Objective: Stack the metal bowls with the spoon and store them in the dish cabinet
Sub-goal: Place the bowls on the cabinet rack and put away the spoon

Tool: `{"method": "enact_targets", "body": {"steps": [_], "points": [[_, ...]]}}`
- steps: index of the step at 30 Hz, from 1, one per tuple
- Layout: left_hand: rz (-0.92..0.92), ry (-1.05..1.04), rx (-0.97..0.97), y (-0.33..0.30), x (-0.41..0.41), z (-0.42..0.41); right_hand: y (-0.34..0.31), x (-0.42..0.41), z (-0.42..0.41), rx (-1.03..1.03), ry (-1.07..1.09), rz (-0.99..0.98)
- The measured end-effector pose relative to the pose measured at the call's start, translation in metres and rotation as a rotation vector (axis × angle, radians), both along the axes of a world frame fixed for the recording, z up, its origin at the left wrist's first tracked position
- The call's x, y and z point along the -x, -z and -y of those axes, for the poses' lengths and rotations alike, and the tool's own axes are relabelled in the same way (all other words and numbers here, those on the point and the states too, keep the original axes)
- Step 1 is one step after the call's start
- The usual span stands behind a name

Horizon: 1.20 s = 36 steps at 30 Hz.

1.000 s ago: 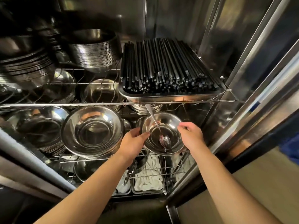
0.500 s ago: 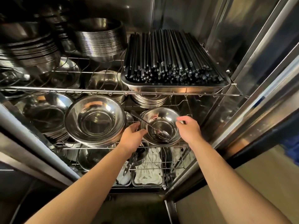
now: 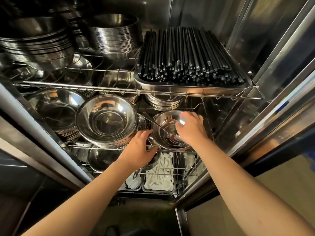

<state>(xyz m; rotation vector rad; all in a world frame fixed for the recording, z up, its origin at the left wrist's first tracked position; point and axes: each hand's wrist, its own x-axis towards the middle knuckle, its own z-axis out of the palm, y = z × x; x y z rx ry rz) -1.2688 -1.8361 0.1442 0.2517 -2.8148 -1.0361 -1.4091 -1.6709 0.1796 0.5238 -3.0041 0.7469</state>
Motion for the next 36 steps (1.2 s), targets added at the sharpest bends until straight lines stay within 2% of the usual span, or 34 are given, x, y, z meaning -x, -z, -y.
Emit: {"method": "enact_targets", "body": {"steps": [5, 10, 20, 26, 31, 36], "points": [[0.016, 0.04, 0.215, 0.013, -0.026, 0.009, -0.002, -0.004, 0.023, -0.026, -0.2, 0.066], [0.058, 0.018, 0.435, 0.027, -0.053, 0.019, 0.004, -0.003, 0.038, -0.088, -0.24, 0.096], [0.116, -0.09, 0.61, 0.038, -0.078, 0.03, 0.013, -0.003, 0.052, -0.175, -0.263, 0.193], [0.158, -0.103, 0.689, 0.041, -0.079, 0.025, 0.006, -0.014, 0.049, -0.199, -0.25, 0.158], [0.145, -0.105, 0.699, 0.039, -0.08, 0.022, -0.01, -0.028, 0.034, -0.039, -0.243, 0.024], [0.127, -0.139, 0.663, 0.039, -0.078, 0.02, -0.03, -0.054, 0.011, 0.293, -0.318, -0.075]]}}
